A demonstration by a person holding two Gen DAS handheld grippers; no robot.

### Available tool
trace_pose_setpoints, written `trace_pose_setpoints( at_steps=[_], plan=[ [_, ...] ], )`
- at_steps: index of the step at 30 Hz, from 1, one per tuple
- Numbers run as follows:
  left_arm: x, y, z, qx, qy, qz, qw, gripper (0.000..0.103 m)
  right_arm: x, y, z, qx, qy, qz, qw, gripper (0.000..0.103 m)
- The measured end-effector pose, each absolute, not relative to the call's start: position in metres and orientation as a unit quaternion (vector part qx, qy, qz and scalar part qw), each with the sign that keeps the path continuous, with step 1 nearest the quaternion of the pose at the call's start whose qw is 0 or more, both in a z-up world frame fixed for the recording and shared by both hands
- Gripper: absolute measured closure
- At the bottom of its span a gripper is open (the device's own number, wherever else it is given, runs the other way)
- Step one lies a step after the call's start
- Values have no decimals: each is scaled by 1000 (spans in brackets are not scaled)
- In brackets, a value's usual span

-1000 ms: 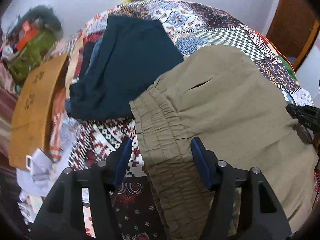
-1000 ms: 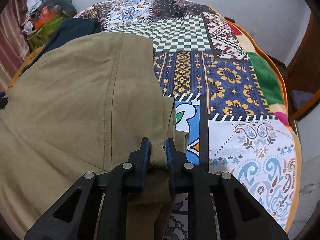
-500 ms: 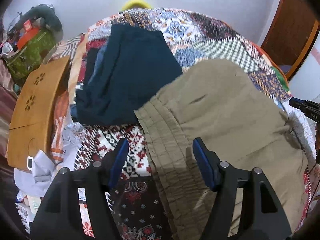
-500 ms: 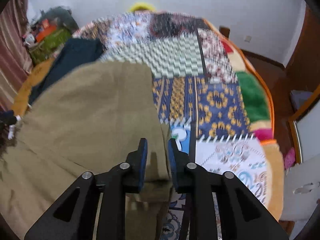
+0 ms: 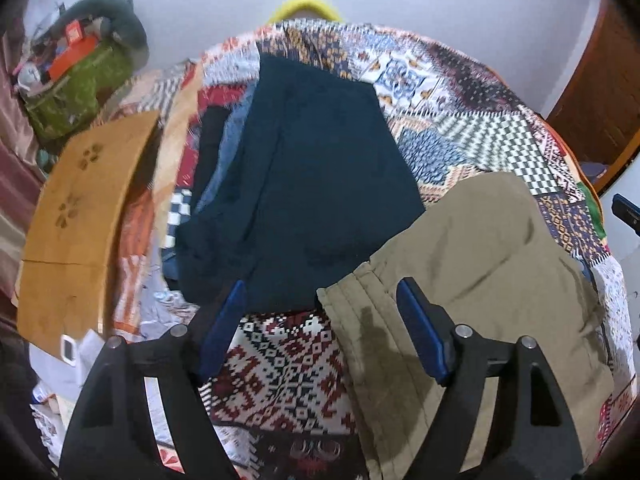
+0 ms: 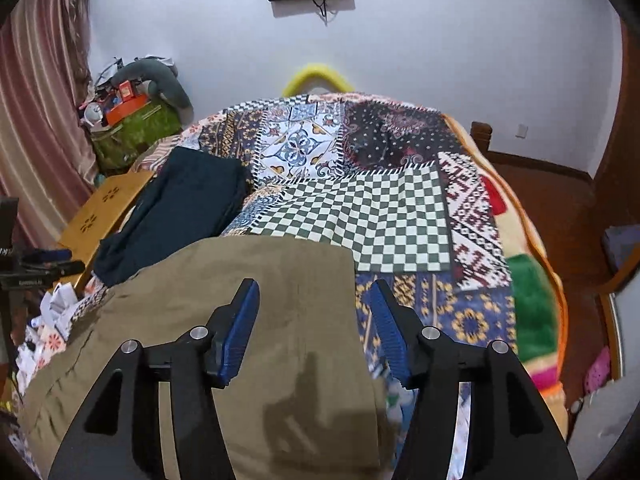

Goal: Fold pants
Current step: 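Grasp the waistband edge with the left gripper while the right gripper grasps the leg edge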

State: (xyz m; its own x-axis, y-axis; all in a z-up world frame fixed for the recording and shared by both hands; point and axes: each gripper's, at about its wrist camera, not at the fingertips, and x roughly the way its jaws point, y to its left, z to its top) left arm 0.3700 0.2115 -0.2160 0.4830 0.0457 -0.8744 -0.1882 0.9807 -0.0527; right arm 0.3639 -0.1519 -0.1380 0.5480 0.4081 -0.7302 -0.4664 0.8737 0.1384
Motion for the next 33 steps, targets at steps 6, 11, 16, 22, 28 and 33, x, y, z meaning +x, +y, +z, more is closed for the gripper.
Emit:
trace_pose_setpoints(
  at_steps=[6,11,16,22,28,33],
  plan=[
    [397,214,-265,-94,551,62,827,26,409,-142,-182,-16,458,240,856,49],
    [411,212,-287,-110,564,45,818,21,446,-130,-219,2,497,237,835,49],
    [418,207,-299,-125,571,21,811,20,476,-120,-250,26,527,237,816,49],
    [417,211,-300,-156,559,-5,814,40,486,-128,-265,108,538,258,795,60],
    [411,207,-287,-135,546,13,827,57,468,-123,-248,65,517,246,817,92],
    [408,207,-260,-104,520,30,847,62,459,-127,-213,43,476,240,845,93]
  ],
)
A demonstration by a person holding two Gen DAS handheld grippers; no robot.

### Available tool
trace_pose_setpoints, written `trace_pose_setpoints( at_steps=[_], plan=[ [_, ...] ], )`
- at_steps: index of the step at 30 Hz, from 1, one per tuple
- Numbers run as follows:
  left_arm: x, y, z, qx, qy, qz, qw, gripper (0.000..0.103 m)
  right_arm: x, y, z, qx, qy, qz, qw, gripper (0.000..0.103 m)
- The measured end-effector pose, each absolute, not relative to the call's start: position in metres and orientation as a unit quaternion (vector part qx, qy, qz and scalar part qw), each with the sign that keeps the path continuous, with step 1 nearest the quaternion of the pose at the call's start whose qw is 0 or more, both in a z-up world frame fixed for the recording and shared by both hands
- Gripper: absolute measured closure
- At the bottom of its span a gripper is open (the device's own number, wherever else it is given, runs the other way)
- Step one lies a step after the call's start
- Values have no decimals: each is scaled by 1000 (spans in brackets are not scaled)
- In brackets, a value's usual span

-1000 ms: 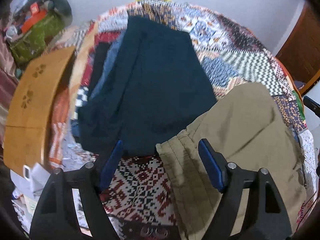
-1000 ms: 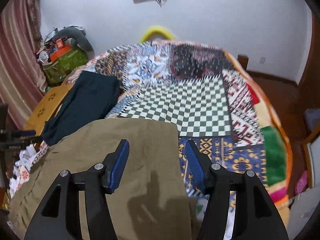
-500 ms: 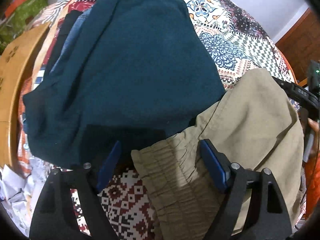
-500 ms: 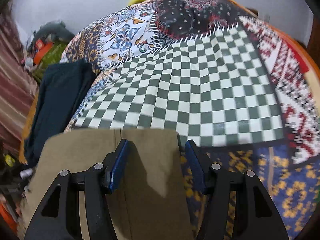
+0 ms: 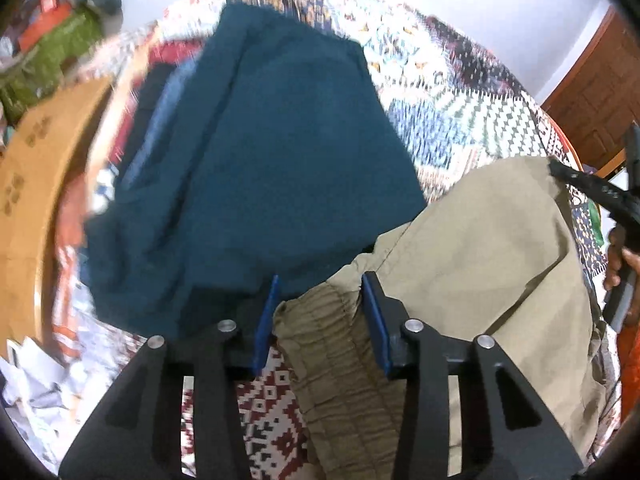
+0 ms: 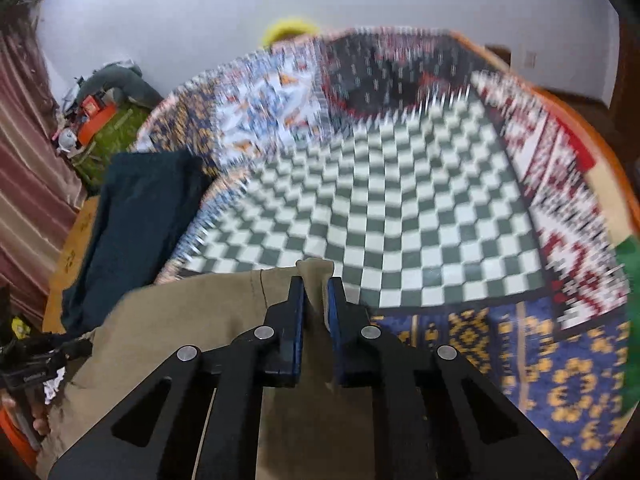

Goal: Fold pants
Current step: 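Grasp the waistband edge with the left gripper while the right gripper grasps the leg edge, then lift the pants with both grippers and fold the leg over toward the waistband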

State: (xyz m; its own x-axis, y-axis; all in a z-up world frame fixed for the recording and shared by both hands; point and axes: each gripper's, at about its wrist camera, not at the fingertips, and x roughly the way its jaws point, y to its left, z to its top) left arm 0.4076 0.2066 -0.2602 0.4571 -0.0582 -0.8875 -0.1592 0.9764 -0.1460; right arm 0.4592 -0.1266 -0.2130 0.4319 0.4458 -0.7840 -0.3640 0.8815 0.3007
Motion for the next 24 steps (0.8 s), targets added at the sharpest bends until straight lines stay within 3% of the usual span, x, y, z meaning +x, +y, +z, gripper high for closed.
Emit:
trace_pose_setpoints(
  at_steps=[4,6,12,24],
  plan=[
    [401,203,-206,-80,467,38,880,63,449,-134,-160,22,424,237,874,94],
    [398,198,-180,-69,444,34,893,75,444,-139,-132,22,395,235,888,94],
    [383,169,-117,-23,394,34,918,79,420,-146,-56,17,310,222,924,94],
    [312,139,-105,-9,397,-21,918,81,329,-192,-47,15,309,242,920,94]
  ],
)
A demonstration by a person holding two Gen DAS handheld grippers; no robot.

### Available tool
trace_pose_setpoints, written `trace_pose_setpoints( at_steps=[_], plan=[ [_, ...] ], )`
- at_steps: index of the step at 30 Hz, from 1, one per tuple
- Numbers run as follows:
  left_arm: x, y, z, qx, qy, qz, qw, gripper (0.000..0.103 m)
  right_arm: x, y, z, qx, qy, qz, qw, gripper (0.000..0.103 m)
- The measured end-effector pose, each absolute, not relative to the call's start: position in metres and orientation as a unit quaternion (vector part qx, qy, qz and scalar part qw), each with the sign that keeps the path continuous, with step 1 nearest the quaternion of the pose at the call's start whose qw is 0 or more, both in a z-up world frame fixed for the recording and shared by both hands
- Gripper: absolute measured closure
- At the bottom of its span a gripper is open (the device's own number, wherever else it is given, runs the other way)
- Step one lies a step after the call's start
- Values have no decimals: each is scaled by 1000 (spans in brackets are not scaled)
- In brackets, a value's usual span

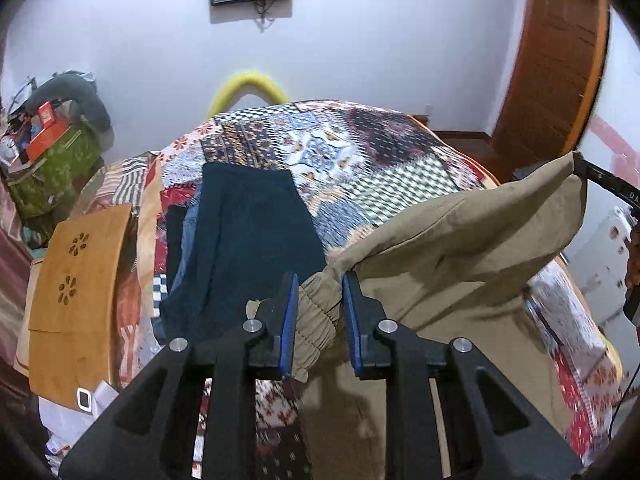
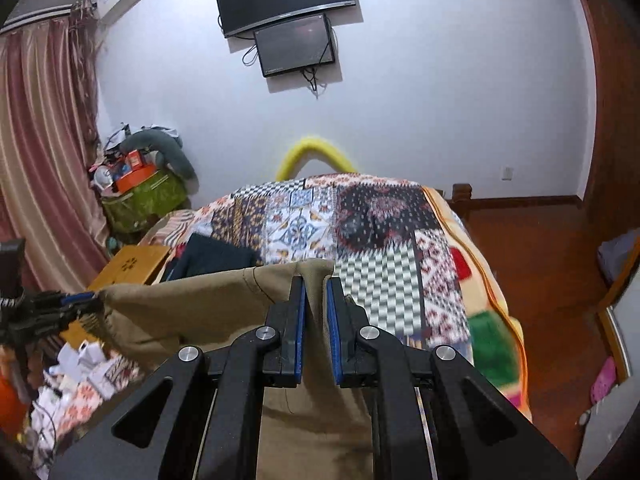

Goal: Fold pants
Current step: 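Lift the pants with both grippers and fold the leg over toward the waistband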

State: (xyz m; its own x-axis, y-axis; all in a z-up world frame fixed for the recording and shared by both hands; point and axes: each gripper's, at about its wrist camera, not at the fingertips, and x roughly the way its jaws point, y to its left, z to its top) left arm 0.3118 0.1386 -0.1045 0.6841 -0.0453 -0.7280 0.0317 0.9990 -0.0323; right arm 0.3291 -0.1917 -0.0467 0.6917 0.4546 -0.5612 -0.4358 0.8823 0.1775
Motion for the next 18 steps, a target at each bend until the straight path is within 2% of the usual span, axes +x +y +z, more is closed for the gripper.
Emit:
trace_pose_setpoints(
  at_steps=[10,18],
  plan=[
    [236,115,-115,15,402,-49,914,82,237,-220,-64,3,324,240,915,94],
    [192,106,-148,7,431,-55,900,82,178,-231,-106,15,359,225,906,94]
  ],
)
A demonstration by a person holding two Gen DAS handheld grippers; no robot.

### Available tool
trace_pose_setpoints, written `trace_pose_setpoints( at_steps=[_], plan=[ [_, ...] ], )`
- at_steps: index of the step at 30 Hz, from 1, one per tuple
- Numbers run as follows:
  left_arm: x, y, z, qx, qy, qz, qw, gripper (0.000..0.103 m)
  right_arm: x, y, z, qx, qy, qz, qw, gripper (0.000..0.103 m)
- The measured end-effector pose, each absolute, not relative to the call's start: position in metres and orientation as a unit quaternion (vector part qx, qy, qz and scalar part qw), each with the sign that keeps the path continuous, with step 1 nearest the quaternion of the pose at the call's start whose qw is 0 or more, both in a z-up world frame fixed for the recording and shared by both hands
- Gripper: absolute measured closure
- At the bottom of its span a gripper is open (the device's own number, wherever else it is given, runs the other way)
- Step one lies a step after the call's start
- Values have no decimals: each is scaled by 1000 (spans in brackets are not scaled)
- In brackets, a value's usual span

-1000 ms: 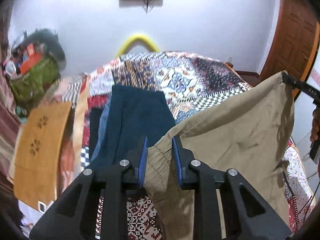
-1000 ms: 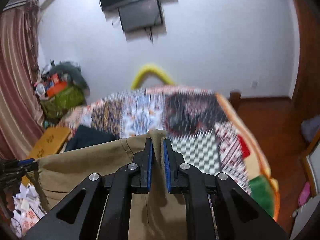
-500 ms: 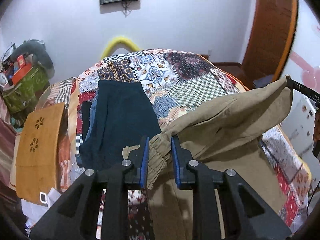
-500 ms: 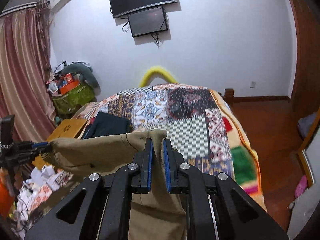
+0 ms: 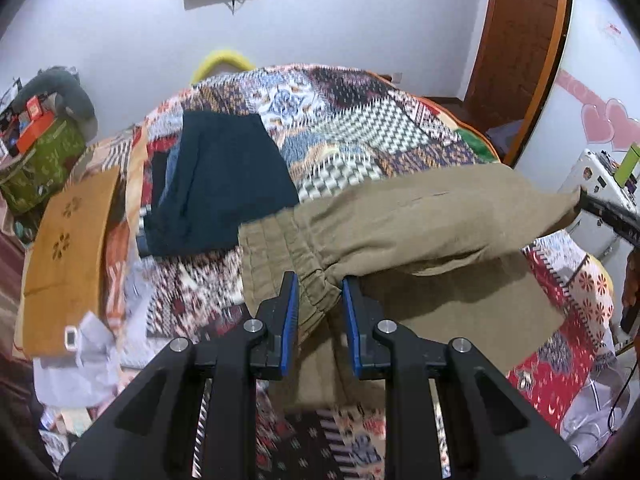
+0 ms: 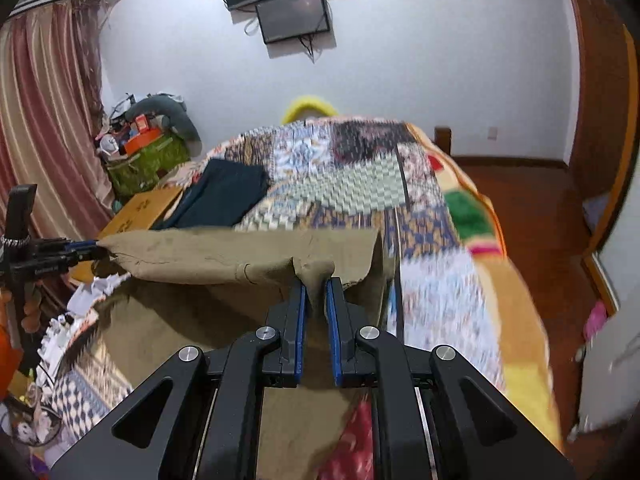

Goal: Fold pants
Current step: 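Lift the pants with both grippers and fold the leg over toward the waistband, then lay the folded pants flat and open both grippers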

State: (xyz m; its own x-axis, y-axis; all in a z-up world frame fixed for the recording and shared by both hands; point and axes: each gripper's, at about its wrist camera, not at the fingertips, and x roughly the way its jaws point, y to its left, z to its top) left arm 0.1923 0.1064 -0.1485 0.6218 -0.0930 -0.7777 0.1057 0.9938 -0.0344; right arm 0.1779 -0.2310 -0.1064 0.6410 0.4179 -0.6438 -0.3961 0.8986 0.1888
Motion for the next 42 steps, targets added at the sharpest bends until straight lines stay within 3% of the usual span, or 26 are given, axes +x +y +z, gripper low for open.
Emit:
trace_pose_setpoints(
  at_steps=[14,16,18,21,23,24,26,28,31,42],
  plan=[
    [150,107,-181,13,453,-37,891,79,117,-234,-175,4,440,193,877,90],
    [144,106,-178,24,450,-29,892,71,111,-234,-176,-1,441,191,877,90],
    [139,103,-173,39,438,-21,898,52,104,-233,-174,-5,438,188,879,90],
    [132,94,-162,72,415,-9,907,36,98,-234,-166,-14,429,181,885,88],
    [131,89,-156,87,408,-9,909,24,94,-232,-160,-17,420,178,890,82],
    [131,85,-154,96,403,-10,910,16,92,-231,-156,-20,415,178,892,75],
    [132,75,-153,117,395,-15,911,9,91,-227,-149,-26,405,182,896,60],
    [137,62,-156,146,395,-23,907,7,91,-220,-144,-30,397,192,897,46],
    [146,45,-167,181,402,-36,897,7,95,-206,-139,-38,391,209,895,37],
    [179,11,-197,248,417,-62,872,7,116,-146,-161,-86,402,271,871,37]
  ],
)
